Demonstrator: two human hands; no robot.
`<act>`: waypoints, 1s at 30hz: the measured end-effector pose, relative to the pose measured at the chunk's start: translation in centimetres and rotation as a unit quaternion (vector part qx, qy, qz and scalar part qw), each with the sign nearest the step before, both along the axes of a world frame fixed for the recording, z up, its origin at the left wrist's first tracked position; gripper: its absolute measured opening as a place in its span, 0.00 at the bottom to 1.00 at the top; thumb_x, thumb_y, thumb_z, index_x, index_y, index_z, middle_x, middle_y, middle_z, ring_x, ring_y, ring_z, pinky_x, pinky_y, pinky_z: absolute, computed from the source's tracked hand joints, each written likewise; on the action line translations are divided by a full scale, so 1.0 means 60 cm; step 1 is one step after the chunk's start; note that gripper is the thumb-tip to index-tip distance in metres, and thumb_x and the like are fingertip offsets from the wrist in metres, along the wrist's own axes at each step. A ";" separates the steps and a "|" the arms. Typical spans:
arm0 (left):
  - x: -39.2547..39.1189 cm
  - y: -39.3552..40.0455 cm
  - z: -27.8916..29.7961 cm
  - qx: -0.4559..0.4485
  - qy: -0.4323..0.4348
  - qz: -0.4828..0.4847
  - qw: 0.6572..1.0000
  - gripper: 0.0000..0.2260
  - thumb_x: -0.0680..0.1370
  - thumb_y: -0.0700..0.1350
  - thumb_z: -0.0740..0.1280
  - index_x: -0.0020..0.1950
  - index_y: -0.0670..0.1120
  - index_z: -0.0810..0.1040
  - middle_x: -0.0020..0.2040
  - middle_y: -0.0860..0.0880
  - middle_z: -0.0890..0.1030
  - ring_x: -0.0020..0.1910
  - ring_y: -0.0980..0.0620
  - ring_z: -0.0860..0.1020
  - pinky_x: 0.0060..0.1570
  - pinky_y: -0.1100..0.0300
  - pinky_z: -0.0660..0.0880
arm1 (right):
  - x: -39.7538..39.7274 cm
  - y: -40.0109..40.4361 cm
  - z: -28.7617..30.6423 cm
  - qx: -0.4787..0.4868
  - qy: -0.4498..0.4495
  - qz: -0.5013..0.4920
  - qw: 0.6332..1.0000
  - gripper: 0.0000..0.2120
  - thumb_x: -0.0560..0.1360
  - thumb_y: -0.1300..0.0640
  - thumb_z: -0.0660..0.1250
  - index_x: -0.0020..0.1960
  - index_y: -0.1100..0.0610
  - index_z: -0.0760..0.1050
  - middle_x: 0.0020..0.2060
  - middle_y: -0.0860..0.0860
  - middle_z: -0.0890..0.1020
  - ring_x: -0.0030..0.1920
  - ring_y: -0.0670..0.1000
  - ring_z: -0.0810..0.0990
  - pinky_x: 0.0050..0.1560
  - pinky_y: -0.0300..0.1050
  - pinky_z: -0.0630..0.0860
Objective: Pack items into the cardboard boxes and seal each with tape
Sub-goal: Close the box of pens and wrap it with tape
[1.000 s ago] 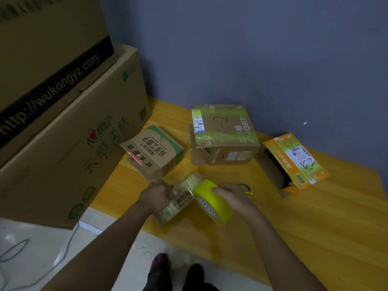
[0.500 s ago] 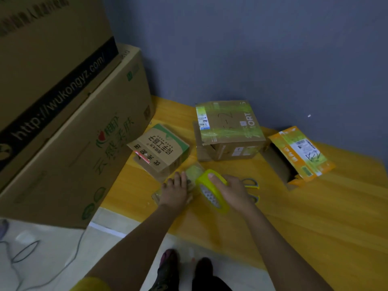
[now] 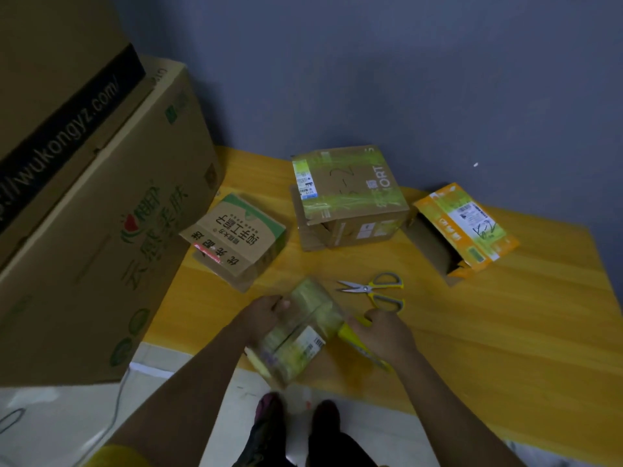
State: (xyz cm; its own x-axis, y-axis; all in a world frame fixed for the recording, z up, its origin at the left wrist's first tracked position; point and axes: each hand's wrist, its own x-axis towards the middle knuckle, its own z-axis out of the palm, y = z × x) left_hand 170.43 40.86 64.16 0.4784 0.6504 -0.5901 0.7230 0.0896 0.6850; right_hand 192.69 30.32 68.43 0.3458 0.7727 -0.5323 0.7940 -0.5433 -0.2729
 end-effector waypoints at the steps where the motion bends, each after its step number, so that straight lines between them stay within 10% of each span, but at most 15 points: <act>1: 0.000 -0.003 -0.008 -0.003 0.002 0.005 1.000 0.22 0.83 0.53 0.55 0.74 0.44 0.66 0.73 0.45 0.69 0.70 0.45 0.69 0.65 0.53 0.67 | -0.001 -0.002 -0.007 -0.013 0.002 -0.004 1.000 0.24 0.77 0.34 0.57 0.44 0.55 0.76 0.28 0.49 0.69 0.29 0.48 0.69 0.29 0.45 0.64; 4: -0.001 0.000 -0.039 0.048 0.045 0.017 0.998 0.18 0.84 0.50 0.55 0.67 0.42 0.74 0.67 0.41 0.74 0.62 0.43 0.74 0.60 0.51 0.71 | -0.014 0.000 -0.025 -0.030 0.016 -0.026 0.999 0.26 0.77 0.34 0.58 0.33 0.54 0.66 0.28 0.49 0.66 0.28 0.48 0.66 0.28 0.44 0.60; 12: 0.052 -0.036 -0.010 0.292 0.202 -0.125 0.926 0.18 0.81 0.45 0.59 0.70 0.45 0.63 0.69 0.45 0.64 0.66 0.44 0.66 0.56 0.53 0.72 | -0.048 -0.004 -0.053 -0.063 -0.066 -0.026 0.995 0.30 0.77 0.34 0.54 0.63 0.57 0.74 0.58 0.55 0.78 0.58 0.56 0.78 0.52 0.47 0.74; 19: 0.068 -0.094 -0.043 0.177 0.304 -0.199 0.915 0.55 0.70 0.75 0.56 0.76 0.38 0.34 0.76 0.41 0.32 0.76 0.36 0.39 0.70 0.35 0.50 | -0.020 -0.003 -0.053 -0.097 0.057 -0.069 0.991 0.38 0.72 0.26 0.56 0.62 0.57 0.74 0.61 0.56 0.77 0.58 0.56 0.77 0.56 0.50 0.73; 24: 0.075 -0.080 -0.047 0.220 0.311 -0.191 0.905 0.55 0.70 0.74 0.57 0.76 0.38 0.34 0.77 0.39 0.36 0.76 0.36 0.41 0.70 0.36 0.53 | 0.017 -0.055 -0.044 0.023 0.200 -0.088 0.976 0.17 0.75 0.40 0.67 0.46 0.55 0.77 0.39 0.51 0.77 0.45 0.50 0.78 0.50 0.50 0.74; 30: 0.066 -0.028 -0.034 0.177 0.267 -0.188 0.928 0.57 0.68 0.76 0.59 0.77 0.40 0.34 0.78 0.41 0.37 0.77 0.38 0.44 0.70 0.40 0.56 | 0.033 -0.042 -0.039 0.067 0.140 -0.070 0.985 0.19 0.77 0.39 0.63 0.33 0.49 0.67 0.30 0.49 0.72 0.35 0.50 0.73 0.36 0.49 0.70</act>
State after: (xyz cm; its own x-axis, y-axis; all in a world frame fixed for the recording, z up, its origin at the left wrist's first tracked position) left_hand 174.42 39.21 62.13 0.4110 0.6948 -0.5903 0.9028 -0.4001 0.1577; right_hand 194.67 27.81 66.11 0.3082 0.7976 -0.5185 0.5978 -0.5864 -0.5466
